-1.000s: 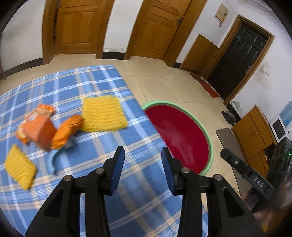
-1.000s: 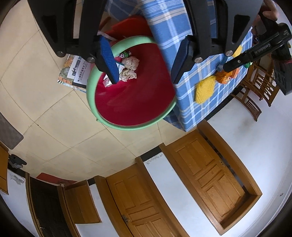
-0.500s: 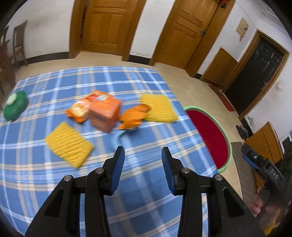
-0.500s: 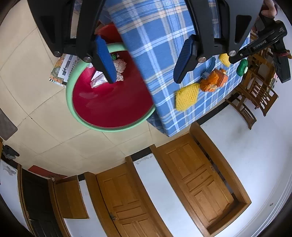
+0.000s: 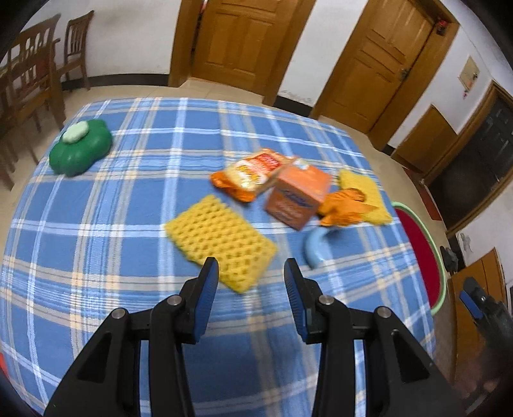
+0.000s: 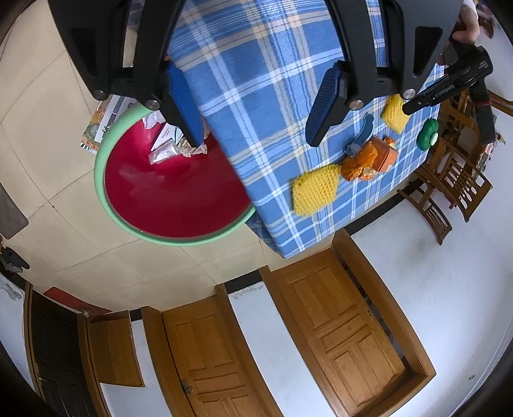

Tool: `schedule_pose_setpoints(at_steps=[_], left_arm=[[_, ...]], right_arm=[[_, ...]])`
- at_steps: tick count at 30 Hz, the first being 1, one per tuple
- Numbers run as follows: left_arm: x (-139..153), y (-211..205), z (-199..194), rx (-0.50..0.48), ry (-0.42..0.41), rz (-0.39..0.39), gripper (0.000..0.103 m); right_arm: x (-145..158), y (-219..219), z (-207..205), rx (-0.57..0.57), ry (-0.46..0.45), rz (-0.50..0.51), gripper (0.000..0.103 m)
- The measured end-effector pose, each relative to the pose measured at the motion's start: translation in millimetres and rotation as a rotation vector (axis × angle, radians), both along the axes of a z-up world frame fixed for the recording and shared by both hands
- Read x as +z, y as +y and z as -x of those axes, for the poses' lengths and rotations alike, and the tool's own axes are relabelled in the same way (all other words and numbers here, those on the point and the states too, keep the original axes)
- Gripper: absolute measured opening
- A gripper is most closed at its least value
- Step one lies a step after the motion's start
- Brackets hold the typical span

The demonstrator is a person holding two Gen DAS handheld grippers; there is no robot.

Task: Collect trash
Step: 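Move both tools back toward the trash on the table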

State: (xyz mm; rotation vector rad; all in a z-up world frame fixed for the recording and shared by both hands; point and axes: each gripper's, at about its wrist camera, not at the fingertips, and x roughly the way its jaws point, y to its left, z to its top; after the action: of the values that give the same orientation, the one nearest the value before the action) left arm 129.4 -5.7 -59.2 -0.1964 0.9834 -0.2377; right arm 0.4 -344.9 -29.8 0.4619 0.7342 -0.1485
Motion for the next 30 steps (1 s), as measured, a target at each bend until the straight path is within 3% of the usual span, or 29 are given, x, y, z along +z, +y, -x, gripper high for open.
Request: schedule_pose_setpoints(at_steps=[4, 9, 20, 23, 27, 30], left_arm=[[-9.3, 4.3, -6.3, 0.008, 0.021, -0.048, 0.045], [-23.1, 6.9, -16.0, 0.026, 0.037, -0.051, 0.045], [-26.5, 4.8, -27.3, 0.048, -0.027, -0.048, 0.046], [-27.0, 5.0, -27.2, 0.044, -0.044, -0.041, 0.037], [-28.2, 8.1, -29.6, 0.032, -0.031, 0.030, 0.017], [-26.4, 8.5, -28.3, 0.023, -0.035, 0.053, 0.013]], right_arm=[[-2.3, 6.1, -3.5, 0.006, 0.015, 0.006, 0.069], [-4.3, 12.0, -6.4, 0.020, 0.027, 0.012, 0.069], [-11.8, 16.7, -16.3, 0.043, 0.048, 0.009, 0.069], [-15.8, 16.0, -22.9, 0.045, 0.057, 0.001, 0.069], [-16.6, 16.5, -32.8, 0.056, 0.056, 0.005, 0.069], [-16.5, 16.1, -42.7, 0.067, 0.056, 0.003, 0.069]])
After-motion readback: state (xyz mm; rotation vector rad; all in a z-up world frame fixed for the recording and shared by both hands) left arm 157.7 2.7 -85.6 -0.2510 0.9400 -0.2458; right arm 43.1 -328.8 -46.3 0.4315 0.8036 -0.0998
